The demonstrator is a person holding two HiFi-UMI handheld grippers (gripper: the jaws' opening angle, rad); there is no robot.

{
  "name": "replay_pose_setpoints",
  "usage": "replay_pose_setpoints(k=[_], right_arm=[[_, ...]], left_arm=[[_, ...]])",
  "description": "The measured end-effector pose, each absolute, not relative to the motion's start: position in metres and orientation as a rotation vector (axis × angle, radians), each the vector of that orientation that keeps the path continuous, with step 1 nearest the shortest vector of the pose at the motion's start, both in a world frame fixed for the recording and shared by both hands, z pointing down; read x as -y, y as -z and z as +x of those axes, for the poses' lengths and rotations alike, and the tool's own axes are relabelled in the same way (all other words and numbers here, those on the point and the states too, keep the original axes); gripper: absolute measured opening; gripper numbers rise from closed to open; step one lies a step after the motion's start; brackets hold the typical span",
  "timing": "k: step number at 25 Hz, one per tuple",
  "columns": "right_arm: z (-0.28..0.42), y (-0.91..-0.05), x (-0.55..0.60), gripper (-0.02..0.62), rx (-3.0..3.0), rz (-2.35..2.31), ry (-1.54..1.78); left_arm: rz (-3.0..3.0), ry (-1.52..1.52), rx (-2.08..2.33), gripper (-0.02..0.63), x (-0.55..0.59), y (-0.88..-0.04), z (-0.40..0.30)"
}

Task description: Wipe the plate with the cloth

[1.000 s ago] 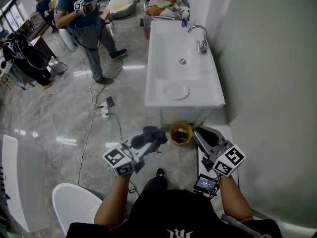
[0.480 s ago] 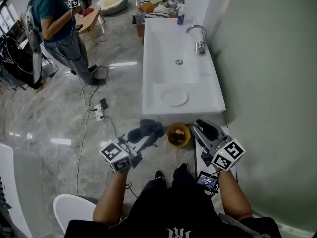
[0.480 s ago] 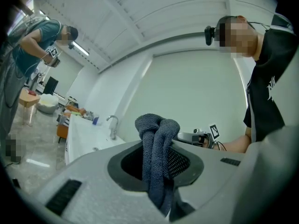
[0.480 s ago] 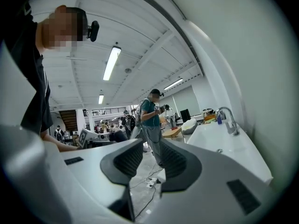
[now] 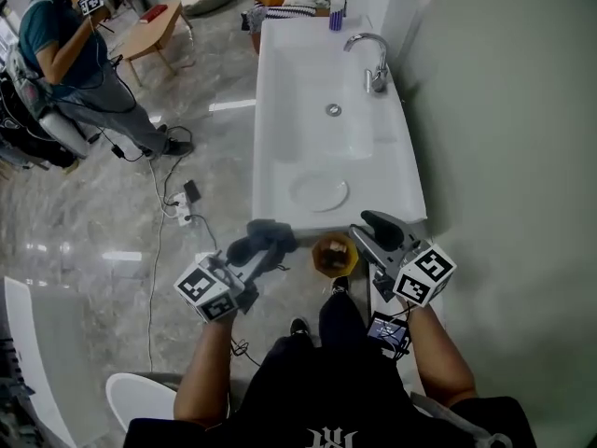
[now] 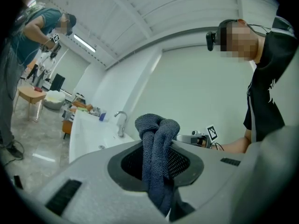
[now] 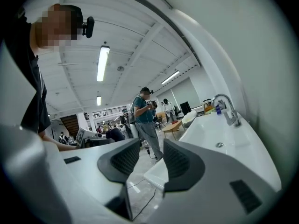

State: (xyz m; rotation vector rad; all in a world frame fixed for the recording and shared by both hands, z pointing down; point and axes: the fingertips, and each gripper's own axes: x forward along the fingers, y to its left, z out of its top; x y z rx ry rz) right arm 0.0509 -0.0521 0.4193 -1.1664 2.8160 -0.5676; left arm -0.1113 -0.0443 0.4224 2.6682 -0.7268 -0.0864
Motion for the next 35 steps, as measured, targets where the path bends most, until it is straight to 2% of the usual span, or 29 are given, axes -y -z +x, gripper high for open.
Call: replay_pose_setpoints(k=[9,15,29,35], right_arm=[[0.100,-0.478,0.146,0.181,-2.834,-1.128,0.782],[0.117,-0.526,0.181,0.181,-2.858,-1.135,0.962],[0.110,-0.633,0.239,0.179,-2.819,-1.217,1.539],[0.110,-0.678,0.244,0.156,-2.778,-1.209,1.814]], left_arm=[[2.605,0.131,0.769,0.067,0.127,-0.441,-0.057],[2.559,0.089,0.848,0.067,0.152,-0.466,-0.046],[2.457,0.012,0.790,0.067,0.197,-0.520,-0.057],[2.444,-0.019,0.810,0.067,0.204,-0.536,-0.070]])
